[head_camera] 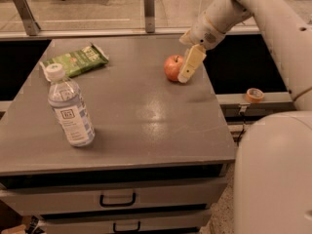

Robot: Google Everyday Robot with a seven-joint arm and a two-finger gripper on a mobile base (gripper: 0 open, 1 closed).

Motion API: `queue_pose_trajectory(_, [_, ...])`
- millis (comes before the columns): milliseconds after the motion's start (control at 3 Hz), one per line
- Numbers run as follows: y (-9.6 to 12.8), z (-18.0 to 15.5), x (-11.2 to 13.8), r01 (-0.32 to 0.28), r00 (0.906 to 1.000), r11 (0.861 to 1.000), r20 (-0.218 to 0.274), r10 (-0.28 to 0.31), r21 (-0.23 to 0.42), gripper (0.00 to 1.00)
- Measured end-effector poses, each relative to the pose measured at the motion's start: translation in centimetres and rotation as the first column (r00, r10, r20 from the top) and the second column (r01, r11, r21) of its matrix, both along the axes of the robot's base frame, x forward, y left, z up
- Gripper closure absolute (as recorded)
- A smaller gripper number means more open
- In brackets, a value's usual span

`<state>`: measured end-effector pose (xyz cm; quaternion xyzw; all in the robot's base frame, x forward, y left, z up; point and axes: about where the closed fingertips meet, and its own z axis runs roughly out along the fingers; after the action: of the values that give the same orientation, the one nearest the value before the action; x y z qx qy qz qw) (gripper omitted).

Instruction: Move apple near blue plastic bottle

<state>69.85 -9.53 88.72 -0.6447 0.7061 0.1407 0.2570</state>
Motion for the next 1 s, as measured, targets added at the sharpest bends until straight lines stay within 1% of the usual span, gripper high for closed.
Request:
queue_pose_trajectory(333, [0.0, -2.0, 1.3, 0.036, 0.9975, 0.997, -0.064, -0.032, 0.069, 0.00])
queue_pose_trajectory(667, [0.1, -2.9, 1.9, 0.062, 0.9935, 0.992, -0.102, -0.050, 0.113, 0.18])
queue_pose_trajectory(1000, [-0.1, -3.5, 2.0, 0.071, 0.9899, 0.986, -0.132, -0.052, 0.148, 0.42])
